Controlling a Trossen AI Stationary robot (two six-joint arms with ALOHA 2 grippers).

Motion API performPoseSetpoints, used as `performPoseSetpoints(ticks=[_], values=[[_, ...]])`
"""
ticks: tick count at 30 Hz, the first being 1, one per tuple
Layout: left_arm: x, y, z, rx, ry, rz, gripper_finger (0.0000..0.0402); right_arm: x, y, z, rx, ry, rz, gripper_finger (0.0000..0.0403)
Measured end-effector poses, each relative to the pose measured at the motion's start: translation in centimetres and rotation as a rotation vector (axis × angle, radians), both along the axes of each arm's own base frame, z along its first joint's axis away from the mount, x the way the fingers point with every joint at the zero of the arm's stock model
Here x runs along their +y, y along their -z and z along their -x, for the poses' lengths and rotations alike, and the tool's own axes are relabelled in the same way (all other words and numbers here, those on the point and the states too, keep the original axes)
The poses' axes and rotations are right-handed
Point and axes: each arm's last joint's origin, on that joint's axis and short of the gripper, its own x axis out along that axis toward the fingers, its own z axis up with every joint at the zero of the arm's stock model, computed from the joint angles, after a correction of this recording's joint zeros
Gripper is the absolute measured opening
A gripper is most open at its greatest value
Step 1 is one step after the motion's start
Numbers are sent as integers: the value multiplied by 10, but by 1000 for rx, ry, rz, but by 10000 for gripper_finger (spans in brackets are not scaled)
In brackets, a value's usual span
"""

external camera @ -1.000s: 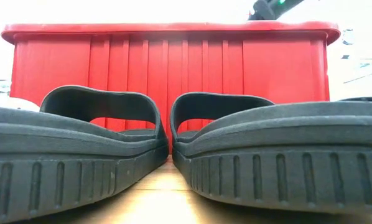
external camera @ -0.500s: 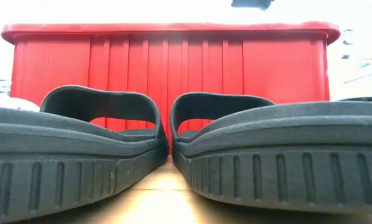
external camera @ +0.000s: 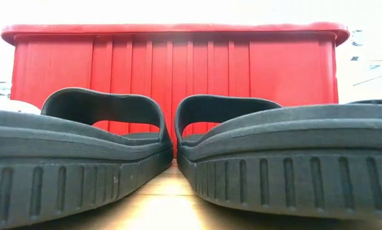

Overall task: Pick and place slides into bin
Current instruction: Put the right black slide into the red bin

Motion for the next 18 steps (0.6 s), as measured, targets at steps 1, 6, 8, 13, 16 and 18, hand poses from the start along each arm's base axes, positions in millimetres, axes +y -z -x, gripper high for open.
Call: performPoseSetpoints(ticks=[1,6,8,13,16,18], values=[[-2,1,-2,5,2,3,127,4,0,-1,-3,-25,-2,155],[-12,8,-15,49,51,-5,127,21,6,-5,23,-91,0,155],[-18,11,-19,61,78,-17,127,27,9,-6,43,-109,-13,155],[-33,19,-30,79,138,-61,127,42,18,-13,89,-153,-35,155],[-42,22,-36,64,165,-92,127,53,22,-17,98,-186,-36,155],[-48,22,-39,42,184,-103,127,59,23,-18,92,-207,-35,155]])
